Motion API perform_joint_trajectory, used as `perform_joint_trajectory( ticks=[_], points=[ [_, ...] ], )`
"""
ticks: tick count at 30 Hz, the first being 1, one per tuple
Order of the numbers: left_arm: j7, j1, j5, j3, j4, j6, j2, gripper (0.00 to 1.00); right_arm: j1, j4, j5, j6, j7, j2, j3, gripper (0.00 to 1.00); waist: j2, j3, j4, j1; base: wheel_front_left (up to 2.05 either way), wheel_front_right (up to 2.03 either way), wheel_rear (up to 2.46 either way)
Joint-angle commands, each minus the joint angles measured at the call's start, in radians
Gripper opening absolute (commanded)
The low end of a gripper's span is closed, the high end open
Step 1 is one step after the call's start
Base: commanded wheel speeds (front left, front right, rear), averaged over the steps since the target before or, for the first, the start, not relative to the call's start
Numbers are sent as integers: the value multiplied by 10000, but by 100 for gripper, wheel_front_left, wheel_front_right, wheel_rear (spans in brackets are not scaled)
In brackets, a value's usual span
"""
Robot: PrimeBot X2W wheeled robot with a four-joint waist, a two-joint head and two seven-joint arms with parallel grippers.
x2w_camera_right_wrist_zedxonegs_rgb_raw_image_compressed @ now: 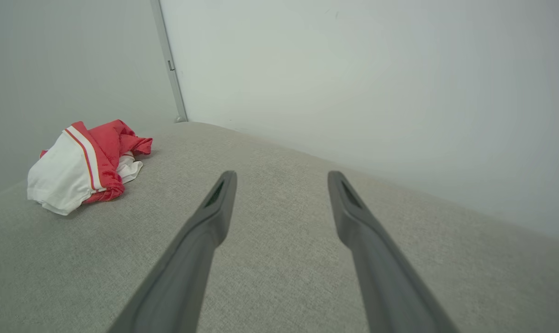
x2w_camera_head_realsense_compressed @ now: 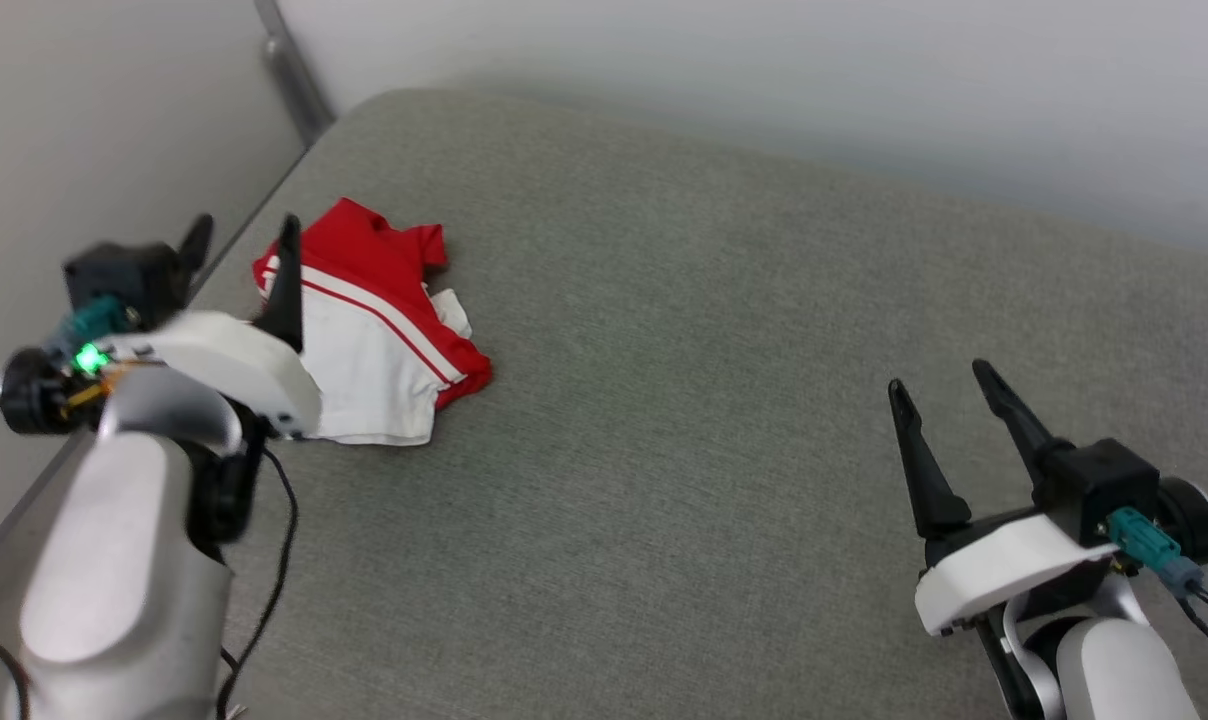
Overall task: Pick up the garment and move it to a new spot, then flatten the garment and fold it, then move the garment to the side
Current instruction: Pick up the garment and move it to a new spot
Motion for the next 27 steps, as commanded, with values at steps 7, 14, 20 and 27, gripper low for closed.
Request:
perform_joint_trajectory(
  ticks=[7,14,20,27],
  points=[
    [2575,-1702,-749,540,981,-351,1138,100,-983,-415,-395,-10,-32,2,210,100,0,2026,-1523,0,0,0,0],
    [5330,-1956,-1549,1034,2661,-330,2073,100,-1709,-309,-293,-10,-325,3,394,100,0,3092,-2305,0,0,0,0],
    [6661,-1834,-2278,1435,3880,-311,2317,100,-1999,35,-181,-10,-550,5,442,100,0,3499,-2562,0,0,0,0],
    [6763,-1665,-2645,1676,4673,130,1888,0,-2083,365,-113,-10,-617,5,462,100,0,3383,-2636,0,0,0,0]
  ],
)
